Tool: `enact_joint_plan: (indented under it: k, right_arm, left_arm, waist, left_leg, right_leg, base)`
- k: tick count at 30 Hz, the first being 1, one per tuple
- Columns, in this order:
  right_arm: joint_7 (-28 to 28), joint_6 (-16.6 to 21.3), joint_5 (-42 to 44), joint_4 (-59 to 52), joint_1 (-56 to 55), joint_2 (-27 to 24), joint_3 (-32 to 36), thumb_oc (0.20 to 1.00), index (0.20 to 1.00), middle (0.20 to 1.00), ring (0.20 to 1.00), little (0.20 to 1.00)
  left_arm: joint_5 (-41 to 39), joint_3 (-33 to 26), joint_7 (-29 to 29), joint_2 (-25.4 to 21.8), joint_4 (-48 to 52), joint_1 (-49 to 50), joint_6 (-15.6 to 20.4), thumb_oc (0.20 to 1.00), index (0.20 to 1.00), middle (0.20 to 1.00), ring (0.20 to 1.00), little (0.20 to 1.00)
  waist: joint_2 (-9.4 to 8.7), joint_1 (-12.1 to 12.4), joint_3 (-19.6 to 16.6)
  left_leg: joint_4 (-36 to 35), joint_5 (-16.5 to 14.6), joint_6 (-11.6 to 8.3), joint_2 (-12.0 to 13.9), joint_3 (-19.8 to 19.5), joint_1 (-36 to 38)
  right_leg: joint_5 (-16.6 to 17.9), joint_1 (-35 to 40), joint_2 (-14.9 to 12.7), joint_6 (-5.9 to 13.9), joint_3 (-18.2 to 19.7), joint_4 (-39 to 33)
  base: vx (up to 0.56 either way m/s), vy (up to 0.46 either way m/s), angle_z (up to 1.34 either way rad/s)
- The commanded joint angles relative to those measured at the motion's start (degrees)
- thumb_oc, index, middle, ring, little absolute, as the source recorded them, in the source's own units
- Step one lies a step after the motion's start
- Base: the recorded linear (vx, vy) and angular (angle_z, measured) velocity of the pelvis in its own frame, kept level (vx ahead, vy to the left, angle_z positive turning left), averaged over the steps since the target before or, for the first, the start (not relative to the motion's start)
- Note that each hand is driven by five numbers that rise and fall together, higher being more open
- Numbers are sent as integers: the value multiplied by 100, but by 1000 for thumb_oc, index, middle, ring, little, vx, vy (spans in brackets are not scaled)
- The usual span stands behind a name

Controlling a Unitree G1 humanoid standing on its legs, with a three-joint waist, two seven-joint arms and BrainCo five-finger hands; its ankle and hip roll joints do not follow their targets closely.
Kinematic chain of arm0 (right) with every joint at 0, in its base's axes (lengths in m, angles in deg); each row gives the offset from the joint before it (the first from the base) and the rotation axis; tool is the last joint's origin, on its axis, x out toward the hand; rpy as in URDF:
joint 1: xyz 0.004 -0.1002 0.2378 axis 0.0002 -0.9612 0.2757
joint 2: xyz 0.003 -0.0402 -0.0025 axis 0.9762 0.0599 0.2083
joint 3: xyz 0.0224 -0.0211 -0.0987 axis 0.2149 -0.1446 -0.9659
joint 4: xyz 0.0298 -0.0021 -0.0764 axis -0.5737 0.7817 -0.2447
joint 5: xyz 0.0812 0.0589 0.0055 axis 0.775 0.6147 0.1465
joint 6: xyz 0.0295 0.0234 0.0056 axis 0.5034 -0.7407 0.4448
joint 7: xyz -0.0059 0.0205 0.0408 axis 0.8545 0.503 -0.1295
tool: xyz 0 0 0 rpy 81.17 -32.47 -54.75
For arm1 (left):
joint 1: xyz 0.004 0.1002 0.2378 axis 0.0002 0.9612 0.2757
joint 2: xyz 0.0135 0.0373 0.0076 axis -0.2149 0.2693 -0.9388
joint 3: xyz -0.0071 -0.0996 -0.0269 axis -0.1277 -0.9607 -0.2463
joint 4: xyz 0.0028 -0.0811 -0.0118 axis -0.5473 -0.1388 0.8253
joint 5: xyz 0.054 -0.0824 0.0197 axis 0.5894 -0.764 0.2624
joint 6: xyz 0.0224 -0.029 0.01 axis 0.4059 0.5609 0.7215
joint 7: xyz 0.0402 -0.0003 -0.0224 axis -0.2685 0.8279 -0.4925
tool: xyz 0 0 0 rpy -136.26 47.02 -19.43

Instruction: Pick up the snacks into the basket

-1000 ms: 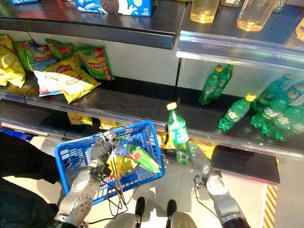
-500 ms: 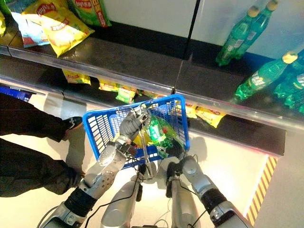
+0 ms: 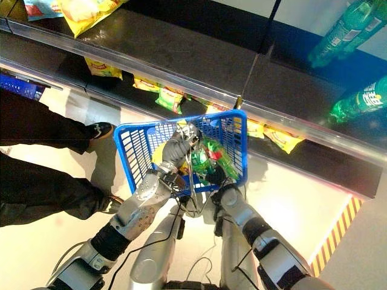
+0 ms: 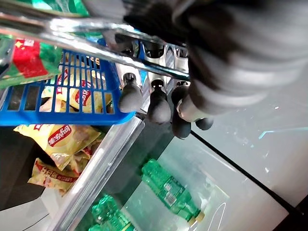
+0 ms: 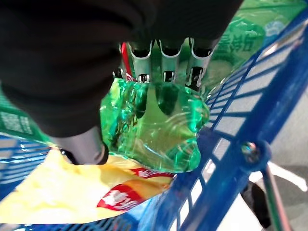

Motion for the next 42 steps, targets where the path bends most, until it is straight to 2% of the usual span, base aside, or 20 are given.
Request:
enact_joint_plan:
  k: [1, 6, 7, 12, 15, 18, 19, 20, 22, 23, 24, 25, 27, 30, 33, 34, 35, 37, 42]
  right_arm:
    - [254, 2, -189, -57, 582, 378, -16, 1000, 1000, 1000, 1000, 1000]
    - [253, -24, -248, -244, 302, 221, 123, 1000, 1000, 1000, 1000, 1000]
    - [186, -46, -280, -384, -74, 17, 303, 1000, 1000, 1000, 1000, 1000]
    - [-205, -45, -695, -646, -1361, -664, 772, 1000, 1000, 1000, 1000, 1000]
    - [-416, -50, -1303, -675, -2036, -1057, 983, 1000, 1000, 1000, 1000, 1000]
    - [-512, -17, -1542, -690, -2735, -1349, 1406, 1000, 1000, 1000, 1000, 1000]
    - [-512, -18, -1542, -691, -2736, -1349, 1406, 1000, 1000, 1000, 1000, 1000]
    - [-578, 16, -1467, -592, -3133, -1374, 1684, 1000, 1000, 1000, 1000, 1000]
    - [-629, 33, -1400, -403, -3317, -1353, 1777, 1000, 1000, 1000, 1000, 1000]
    - [-695, 42, -1281, -149, -3472, -1297, 1836, 1000, 1000, 1000, 1000, 1000]
    - [-695, 42, -1280, -149, -3472, -1297, 1836, 1000, 1000, 1000, 1000, 1000]
    - [-740, 35, -1121, 411, -3580, -1184, 1913, 1000, 1000, 1000, 1000, 1000]
    - [-712, 4, -969, 840, -3597, -1124, 2079, 1000, 1000, 1000, 1000, 1000]
    - [-600, -54, -685, 1332, -3575, -1091, 2406, 1000, 1000, 1000, 1000, 1000]
    - [-442, -128, 14, 1671, -3575, -999, 3019, 1000, 1000, 1000, 1000, 1000]
    - [-442, -128, 16, 1671, -3572, -1001, 3021, 1000, 1000, 1000, 1000, 1000]
    - [-370, -131, 331, 1892, -3492, -930, 3210, 1000, 1000, 1000, 1000, 1000]
    - [-396, -219, 474, 2194, -3471, -894, 3301, 1000, 1000, 1000, 1000, 1000]
    - [-443, -253, 667, 2360, -3474, -812, 3374, 1000, 1000, 1000, 1000, 1000]
  left_arm:
    - [-11, 316, -356, 721, 1207, -905, 803, 200, 200, 200, 200, 200]
    - [110, 117, -420, 544, 1026, -574, 729, 200, 200, 200, 200, 200]
    - [117, -184, -532, 290, 873, -114, 649, 200, 200, 200, 200, 200]
    - [78, -1089, -1000, -259, 707, 1344, 412, 200, 200, 200, 200, 200]
    - [198, -1717, -1301, -455, 511, 2285, 315, 200, 200, 200, 200, 200]
    - [327, -2411, -1451, -489, 292, 3135, 218, 200, 200, 200, 200, 200]
    - [327, -2410, -1451, -489, 293, 3136, 218, 200, 200, 200, 200, 200]
    - [515, -2708, -1499, -460, -42, 3443, 185, 200, 200, 200, 200, 200]
    - [691, -2795, -1493, -380, -513, 3535, 163, 200, 200, 200, 200, 200]
    - [1105, -2894, -1430, -335, -1000, 3528, 207, 200, 200, 200, 200, 200]
    - [1105, -2894, -1431, -335, -1000, 3527, 207, 200, 200, 200, 200, 200]
    - [1975, -2977, -1205, -308, -2020, 3359, 273, 200, 200, 200, 200, 200]
    - [2736, -2977, -1016, -282, -3022, 3161, 270, 200, 200, 200, 200, 200]
    - [3409, -3025, -815, -167, -4478, 2914, 183, 200, 200, 200, 200, 200]
    - [3679, -3223, -612, 41, -5893, 2754, -16, 200, 200, 200, 200, 200]
    - [3680, -3222, -611, 45, -5905, 2744, -9, 200, 200, 200, 200, 200]
    - [3720, -3358, -554, 156, -6611, 2686, -105, 200, 200, 200, 200, 200]
    - [3938, -3482, -428, 171, -7188, 2697, -231, 200, 200, 200, 200, 200]
    - [4039, -3451, -445, 210, -7300, 2770, -230, 200, 200, 200, 200, 200]
  waist:
    - [71, -2, -146]
    - [21, -31, -331]
    - [-16, -65, -545]
    - [-108, -192, -1174]
    - [-154, -238, -1470]
    - [-171, -285, -1765]
    - [-171, -285, -1765]
    - [-188, -315, -1904]
    - [-193, -327, -1978]
    - [-206, -343, -2029]
    - [-205, -342, -2026]
    - [-216, -374, -2101]
    - [-222, -419, -2219]
    - [-203, -479, -2329]
    - [-162, -575, -2431]
    - [-159, -570, -2420]
    - [-135, -613, -2462]
    - [-123, -636, -2512]
    - [-109, -673, -2564]
  left_leg:
    - [346, -624, 55, -263, 97, 166]
    - [112, -587, 26, -234, 74, 405]
    - [-87, -541, -4, -167, 124, 537]
    - [-599, -395, -46, -43, 223, 917]
    - [-926, -316, -73, -1, 310, 1210]
    - [-1108, -284, -94, 35, 430, 1430]
    - [-1109, -284, -94, 35, 430, 1432]
    - [-1084, -335, -85, 54, 497, 1546]
    - [-1089, -361, -84, 74, 542, 1668]
    - [-1100, -385, -86, 93, 566, 1760]
    - [-1101, -385, -86, 93, 566, 1764]
    - [-1094, -435, -96, 124, 609, 1876]
    - [-1083, -459, -101, 132, 651, 1909]
    - [-1053, -538, -90, 166, 729, 2023]
    - [-1026, -621, -55, 192, 799, 2132]
    - [-1026, -625, -55, 194, 802, 2142]
    - [-993, -665, -41, 206, 823, 2197]
    - [-998, -697, -35, 222, 845, 2272]
    - [-1036, -721, -37, 266, 888, 2346]
  right_leg:
    - [120, 382, -307, 767, 142, -517]
    - [183, 618, -305, 808, 127, -775]
    - [225, 764, -308, 843, 141, -1024]
    - [367, 1186, -268, 914, 56, -1576]
    - [439, 1441, -199, 950, 42, -1888]
    - [520, 1661, -138, 998, 102, -2195]
    - [521, 1662, -138, 998, 103, -2197]
    - [553, 1811, -133, 1011, 134, -2320]
    - [570, 1943, -136, 1009, 154, -2379]
    - [566, 2037, -136, 1010, 182, -2411]
    - [566, 2041, -135, 1010, 183, -2412]
    - [528, 2140, -117, 1002, 216, -2383]
    - [517, 2180, -114, 1000, 260, -2397]
    - [488, 2249, -105, 996, 330, -2374]
    - [457, 2308, -85, 984, 409, -2339]
    - [455, 2317, -84, 983, 412, -2338]
    - [434, 2368, -66, 976, 452, -2329]
    - [409, 2414, -52, 966, 482, -2333]
    - [387, 2458, -34, 953, 493, -2353]
  base:
    - [0, 0, 0]
    - [51, 7, 1]
    - [93, 21, -1]
    - [121, -7, -7]
    - [115, -24, -5]
    - [96, -22, -8]
    - [116, -34, -8]
    - [122, -28, -9]
    - [112, -40, -18]
    - [53, -29, -17]
    - [96, -44, -17]
    - [60, -38, -7]
    - [70, -40, -4]
    - [68, -22, -5]
    - [68, -4, -33]
    - [81, 5, -45]
    - [68, -6, -54]
    - [91, -13, -33]
    - [40, -8, -2]
